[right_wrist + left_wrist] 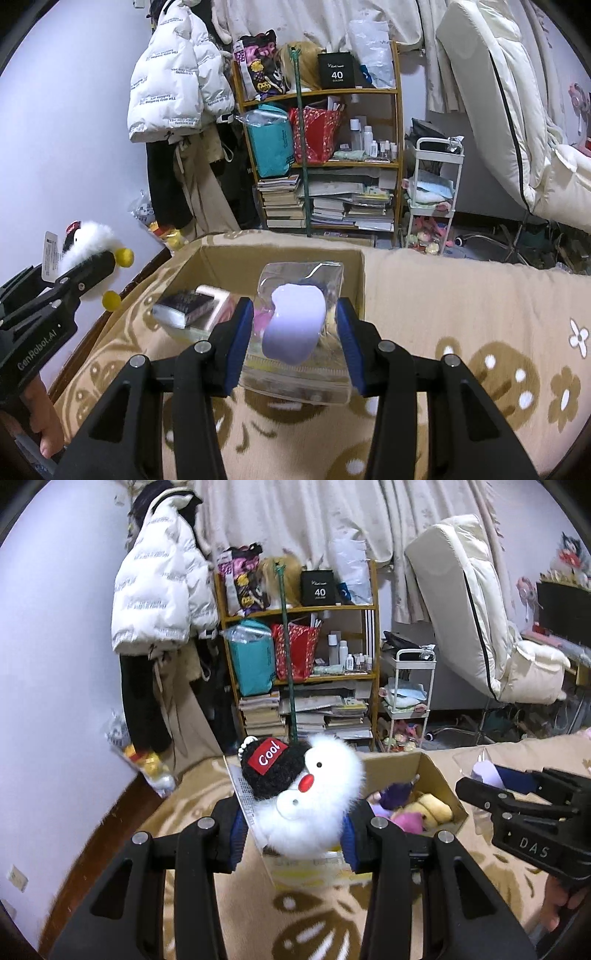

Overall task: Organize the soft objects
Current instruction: 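Lift the duck plush with the left tool while the right tool carries the clear bag over the box, then open the left tool to drop the duck plush while the right tool releases the clear bag into the box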

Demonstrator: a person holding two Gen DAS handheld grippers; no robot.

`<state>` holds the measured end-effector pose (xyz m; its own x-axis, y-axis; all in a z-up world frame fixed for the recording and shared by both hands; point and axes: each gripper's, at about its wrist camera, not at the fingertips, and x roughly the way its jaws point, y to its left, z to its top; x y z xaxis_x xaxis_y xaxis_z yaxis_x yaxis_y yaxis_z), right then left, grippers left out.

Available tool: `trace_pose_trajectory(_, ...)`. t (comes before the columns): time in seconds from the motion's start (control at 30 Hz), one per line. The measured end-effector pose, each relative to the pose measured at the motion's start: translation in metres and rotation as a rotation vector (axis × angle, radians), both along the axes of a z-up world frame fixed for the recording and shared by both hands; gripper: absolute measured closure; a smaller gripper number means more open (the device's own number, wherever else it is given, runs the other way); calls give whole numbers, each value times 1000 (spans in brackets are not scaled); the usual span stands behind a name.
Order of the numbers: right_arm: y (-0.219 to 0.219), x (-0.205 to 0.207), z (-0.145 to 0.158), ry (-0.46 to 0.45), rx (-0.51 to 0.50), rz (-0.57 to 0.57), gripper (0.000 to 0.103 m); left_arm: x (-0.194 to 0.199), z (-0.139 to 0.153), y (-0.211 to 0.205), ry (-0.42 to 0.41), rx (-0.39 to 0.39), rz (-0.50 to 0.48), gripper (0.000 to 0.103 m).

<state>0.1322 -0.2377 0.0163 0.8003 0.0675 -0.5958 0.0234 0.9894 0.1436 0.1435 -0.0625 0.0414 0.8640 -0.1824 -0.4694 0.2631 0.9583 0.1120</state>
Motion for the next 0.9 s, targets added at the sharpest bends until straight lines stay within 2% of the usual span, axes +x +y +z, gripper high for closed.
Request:
trace_pose_trajectory(0.13, -4, 17, 6, -12, 2, 0, 54, 18, -2, -10, -17, 16, -13, 63)
trace_pose_trajectory(0.3, -13, 36, 4, -16, 30, -5, 54, 38, -14, -20, 13, 20, -22, 63)
trace_pose_trajectory(0.57, -24, 62, -22, 45, 109, -9, 53, 55, -42, -28, 75, 35, -46, 62)
trace_pose_trajectory(0.7, -24, 69, -35, 63, 125, -11, 53, 56, -55, -30, 68, 32, -45, 61)
trace_pose_trajectory(0.77, -24, 71, -38, 69, 138, -1, 51, 60, -59, -32, 91, 30, -50, 61)
trace_pose_trajectory(0.83, -25, 72, -41, 71, 140, 1, 51, 61, -61, -33, 105, 22, -54, 59)
trace_pose_trajectory(0.9, -25, 73, -42, 83, 135, 5, 49, 61, -61, -31, 99, 24, -48, 46)
